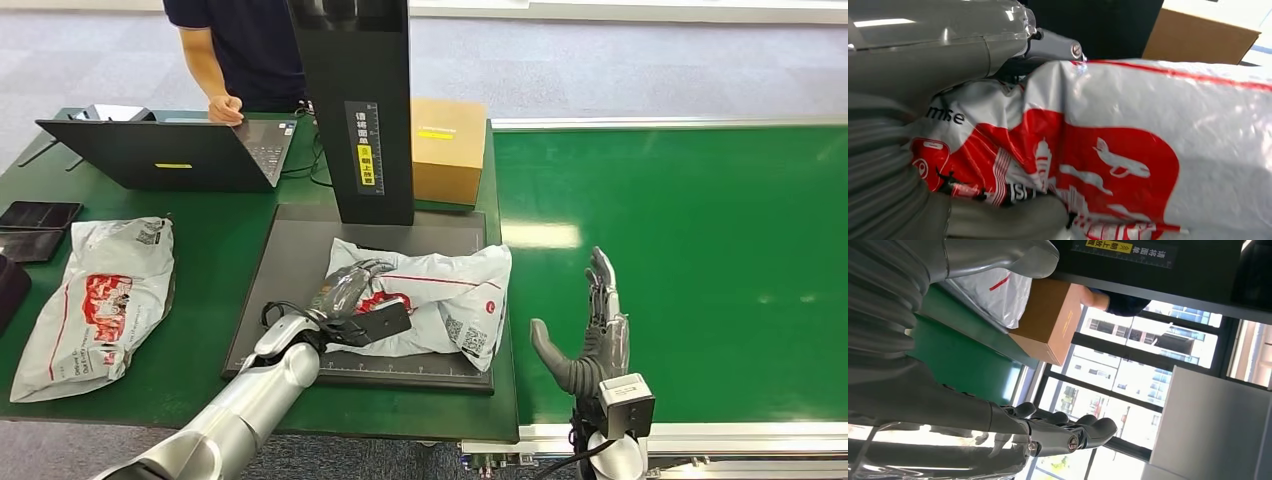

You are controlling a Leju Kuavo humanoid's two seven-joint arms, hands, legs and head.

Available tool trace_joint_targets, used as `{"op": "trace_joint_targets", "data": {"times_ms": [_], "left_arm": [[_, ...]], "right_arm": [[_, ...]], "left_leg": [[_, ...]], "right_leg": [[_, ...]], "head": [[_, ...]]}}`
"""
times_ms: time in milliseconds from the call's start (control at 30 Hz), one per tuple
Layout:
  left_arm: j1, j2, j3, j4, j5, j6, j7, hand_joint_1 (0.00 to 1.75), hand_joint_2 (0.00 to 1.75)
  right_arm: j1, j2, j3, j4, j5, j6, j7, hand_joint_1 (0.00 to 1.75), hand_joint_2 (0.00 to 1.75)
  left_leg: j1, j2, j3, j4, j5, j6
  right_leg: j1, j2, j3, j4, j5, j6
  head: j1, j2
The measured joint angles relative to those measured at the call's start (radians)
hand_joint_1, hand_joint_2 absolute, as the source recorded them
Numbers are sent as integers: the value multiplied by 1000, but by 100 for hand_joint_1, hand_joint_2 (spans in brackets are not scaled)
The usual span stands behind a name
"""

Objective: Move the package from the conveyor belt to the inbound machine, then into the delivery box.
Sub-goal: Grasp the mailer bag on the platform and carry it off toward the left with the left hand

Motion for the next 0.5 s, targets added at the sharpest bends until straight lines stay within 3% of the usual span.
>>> {"op": "trace_joint_targets", "data": {"times_ms": [500], "left_arm": [[197,9,71,-295,225,-50,-153,175,175]], "right_arm": [[-5,18,2,-10,33,-11,14,0,175]], "left_leg": [[0,-1,-8,0,0,0]], "right_leg": [[0,-1,-9,0,-1,1]], "head": [[0,0]]}}
